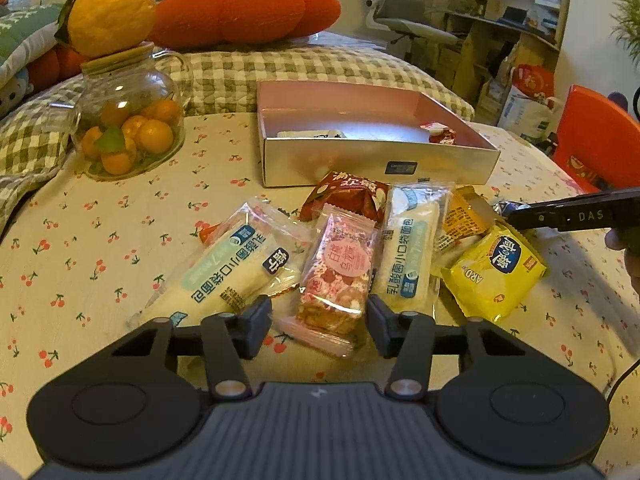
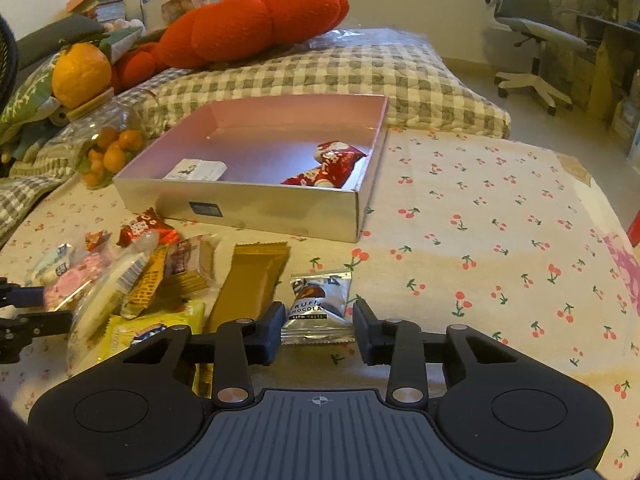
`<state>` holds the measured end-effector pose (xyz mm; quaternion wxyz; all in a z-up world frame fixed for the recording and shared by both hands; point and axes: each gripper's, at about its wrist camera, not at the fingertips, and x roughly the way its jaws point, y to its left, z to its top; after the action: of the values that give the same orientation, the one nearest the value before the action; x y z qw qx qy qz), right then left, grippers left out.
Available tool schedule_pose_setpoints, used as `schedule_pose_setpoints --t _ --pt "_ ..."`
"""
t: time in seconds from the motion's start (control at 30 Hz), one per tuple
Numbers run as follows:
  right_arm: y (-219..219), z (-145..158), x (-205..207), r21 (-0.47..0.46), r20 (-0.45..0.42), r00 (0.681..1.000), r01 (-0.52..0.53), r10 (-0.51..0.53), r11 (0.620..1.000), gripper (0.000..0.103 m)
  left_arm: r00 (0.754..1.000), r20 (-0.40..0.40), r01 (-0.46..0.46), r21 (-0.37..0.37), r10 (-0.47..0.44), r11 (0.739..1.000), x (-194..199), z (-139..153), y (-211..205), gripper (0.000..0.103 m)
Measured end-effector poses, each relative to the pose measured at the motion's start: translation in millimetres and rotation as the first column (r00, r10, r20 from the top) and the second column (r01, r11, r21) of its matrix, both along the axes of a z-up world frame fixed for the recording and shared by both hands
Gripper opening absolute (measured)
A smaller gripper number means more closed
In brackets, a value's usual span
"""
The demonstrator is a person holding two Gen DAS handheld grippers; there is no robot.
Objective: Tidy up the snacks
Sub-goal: 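Move left tool to the pink snack bag while right tool reaches the silver chocolate wrapper, then close left tool on the pink bag while right tool closes on the silver wrapper, then carry the pink bag and silver wrapper over the silver box with both tools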
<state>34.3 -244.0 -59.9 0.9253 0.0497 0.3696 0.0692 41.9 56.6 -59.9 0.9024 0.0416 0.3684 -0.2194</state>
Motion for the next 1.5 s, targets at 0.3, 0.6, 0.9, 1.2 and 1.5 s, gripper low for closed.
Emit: schedule_pose_setpoints --t 0.3,0.6,0.9,1.2,1.5 --pt "0 8 -2 0.015 0.005 1.000 0.008 -0.008 1.000 0.034 1.000 0.020 0.002 0.012 -0.002 1.000 -2 6 -2 0.045" --pt "-4 21 -4 0.062 0.021 1.000 0.018 -0.020 0.998 0.034 0.999 0.053 -0.006 -0.033 0.008 0.999 -6 21 -2 0.041" --pt "-6 32 -5 0.111 0.030 0.999 0.024 -0.027 0.994 0.034 0.997 0.071 -0.012 -0.052 0.016 0.999 -6 28 -5 0.032" --pt "-5 45 -5 0.158 0.049 0.999 0.015 -0.023 0.987 0.034 0.995 0.092 -0.020 -0.081 0.028 0.996 -6 42 -12 0.032" --pt "-4 61 3 0.222 0.065 0.997 0.028 -0.044 0.975 0.035 0.996 0.079 -0.040 -0.114 0.049 0.993 5 55 -23 0.032"
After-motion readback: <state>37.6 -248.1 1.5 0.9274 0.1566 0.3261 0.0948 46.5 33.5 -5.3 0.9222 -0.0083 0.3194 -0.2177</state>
